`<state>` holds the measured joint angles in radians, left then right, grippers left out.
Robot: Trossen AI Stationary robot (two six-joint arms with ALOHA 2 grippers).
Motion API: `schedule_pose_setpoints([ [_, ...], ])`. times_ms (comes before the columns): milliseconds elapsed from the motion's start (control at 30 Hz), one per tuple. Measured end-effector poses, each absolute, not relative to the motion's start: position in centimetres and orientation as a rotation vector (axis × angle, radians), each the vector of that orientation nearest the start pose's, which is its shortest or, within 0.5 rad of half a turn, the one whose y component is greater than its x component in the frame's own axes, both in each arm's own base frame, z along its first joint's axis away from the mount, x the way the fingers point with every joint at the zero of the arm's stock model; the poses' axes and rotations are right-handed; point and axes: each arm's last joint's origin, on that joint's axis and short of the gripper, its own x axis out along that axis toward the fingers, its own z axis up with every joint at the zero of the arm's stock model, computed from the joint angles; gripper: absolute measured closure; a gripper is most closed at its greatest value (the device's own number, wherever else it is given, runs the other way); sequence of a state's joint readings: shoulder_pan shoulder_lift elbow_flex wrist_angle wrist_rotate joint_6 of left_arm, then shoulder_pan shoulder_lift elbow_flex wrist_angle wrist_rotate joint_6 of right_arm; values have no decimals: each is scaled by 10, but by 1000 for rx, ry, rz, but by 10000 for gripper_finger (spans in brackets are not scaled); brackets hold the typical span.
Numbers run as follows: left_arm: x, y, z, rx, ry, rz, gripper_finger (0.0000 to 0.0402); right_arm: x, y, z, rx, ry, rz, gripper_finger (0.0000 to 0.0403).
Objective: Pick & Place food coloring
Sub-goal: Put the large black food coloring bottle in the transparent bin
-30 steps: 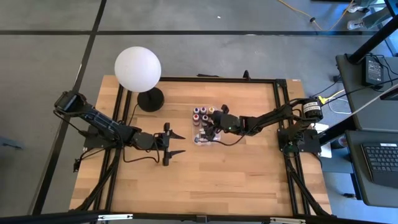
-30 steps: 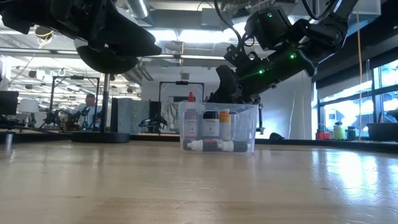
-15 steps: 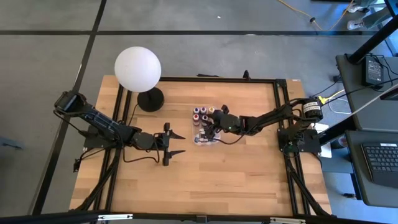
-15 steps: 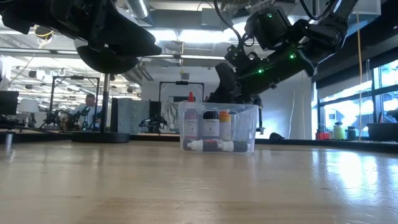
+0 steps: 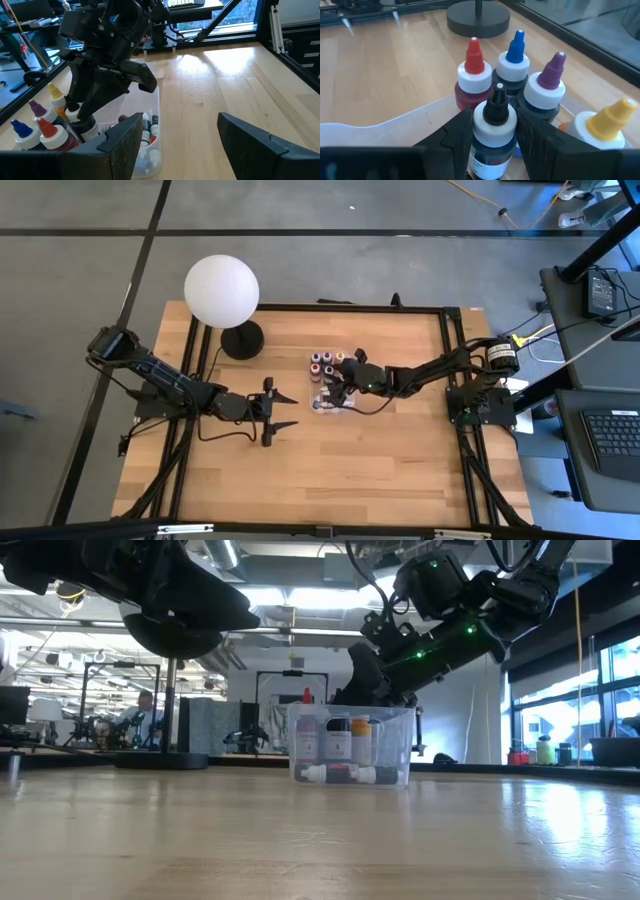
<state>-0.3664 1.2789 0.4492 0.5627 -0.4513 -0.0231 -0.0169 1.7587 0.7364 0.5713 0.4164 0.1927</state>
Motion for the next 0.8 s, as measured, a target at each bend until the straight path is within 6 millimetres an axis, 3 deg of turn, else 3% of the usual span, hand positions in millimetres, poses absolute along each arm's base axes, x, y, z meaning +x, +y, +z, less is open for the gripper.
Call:
schedule_pose_setpoints([
  [800,232,-76,191,83,244,87,148,335,-18,149,45,360,-452,254],
])
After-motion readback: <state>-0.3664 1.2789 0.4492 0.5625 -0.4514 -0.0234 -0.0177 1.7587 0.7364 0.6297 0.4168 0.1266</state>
